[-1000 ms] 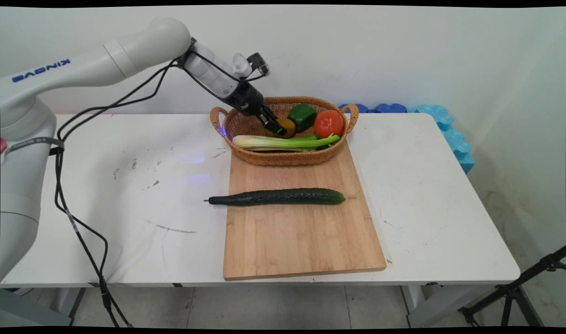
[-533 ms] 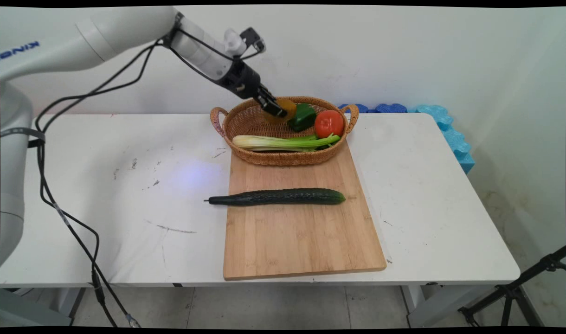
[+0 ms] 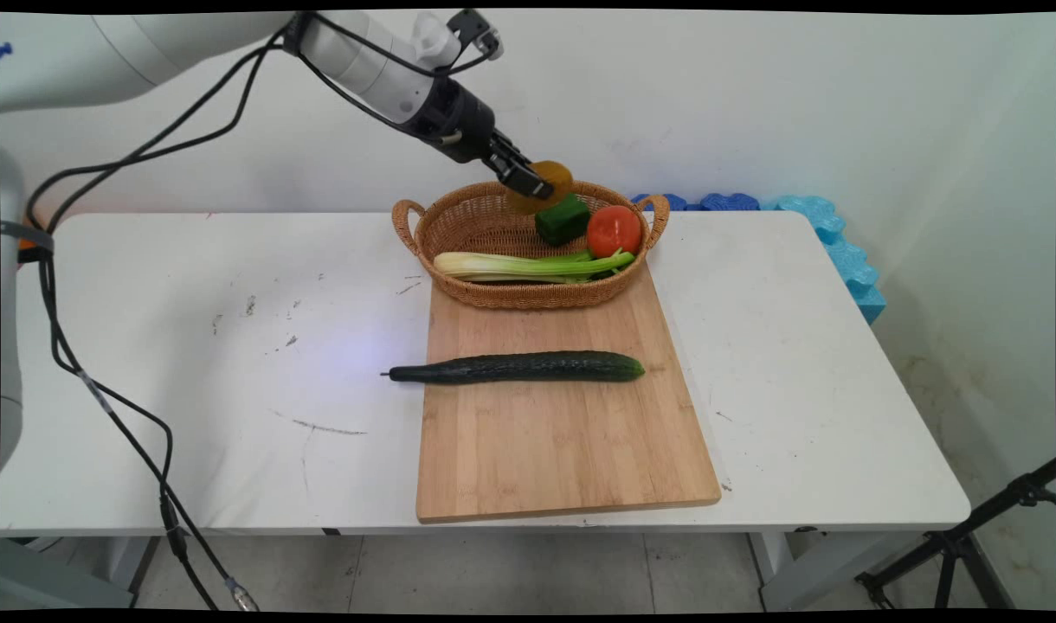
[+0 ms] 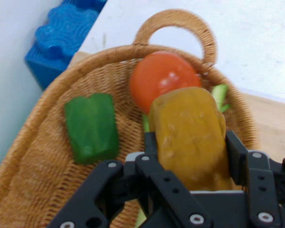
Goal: Place the picked object on the cutting board
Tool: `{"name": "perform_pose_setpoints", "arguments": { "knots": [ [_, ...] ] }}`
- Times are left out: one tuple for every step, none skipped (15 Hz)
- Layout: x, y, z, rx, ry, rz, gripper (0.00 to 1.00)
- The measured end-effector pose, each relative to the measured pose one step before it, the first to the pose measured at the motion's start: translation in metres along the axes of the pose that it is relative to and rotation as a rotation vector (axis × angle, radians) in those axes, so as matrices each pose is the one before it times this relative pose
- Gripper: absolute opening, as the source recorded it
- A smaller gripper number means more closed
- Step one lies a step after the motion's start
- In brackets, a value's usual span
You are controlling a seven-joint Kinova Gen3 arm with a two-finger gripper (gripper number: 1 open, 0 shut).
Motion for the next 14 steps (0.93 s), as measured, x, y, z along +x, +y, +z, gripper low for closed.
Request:
{"name": "perform_pose_setpoints", "arguments": {
  "knots": [
    [0.00215,0.00861,-0.00373,-0.00796,0.00421,0.00156,0.00],
    [0.00234,0.01046,-0.00307,-0.01162,0.00380,0.00334,0.00],
    [0.00168,0.01075,-0.00223,-0.01291,0.00255,0.00370,0.00],
    [0.00085,0.00912,-0.00158,-0.01136,0.00191,0.00181,0.00],
    [0.00050,0.00912,-0.00102,-0.01195,0.00088,0.00237,0.00],
    [-0.00011,0.01242,-0.00058,-0.01722,-0.00042,0.00372,0.00],
    [-0.00082,0.00921,-0.00024,-0.01330,-0.00114,0.00178,0.00],
    [-0.00062,0.00601,0.00017,-0.00873,-0.00137,0.00143,0.00],
    [-0.00147,0.00898,0.00038,-0.01312,-0.00259,0.00176,0.00],
    [-0.00164,0.00861,0.00075,-0.01322,-0.00336,0.00223,0.00],
    [-0.00307,0.01127,0.00125,-0.01735,-0.00574,0.00415,0.00],
    [-0.00303,0.00811,0.00113,-0.01292,-0.00481,0.00344,0.00],
    [-0.00385,0.00883,0.00160,-0.01417,-0.00583,0.00491,0.00],
    [-0.00404,0.00825,0.00212,-0.01321,-0.00629,0.00596,0.00]
  ]
}}
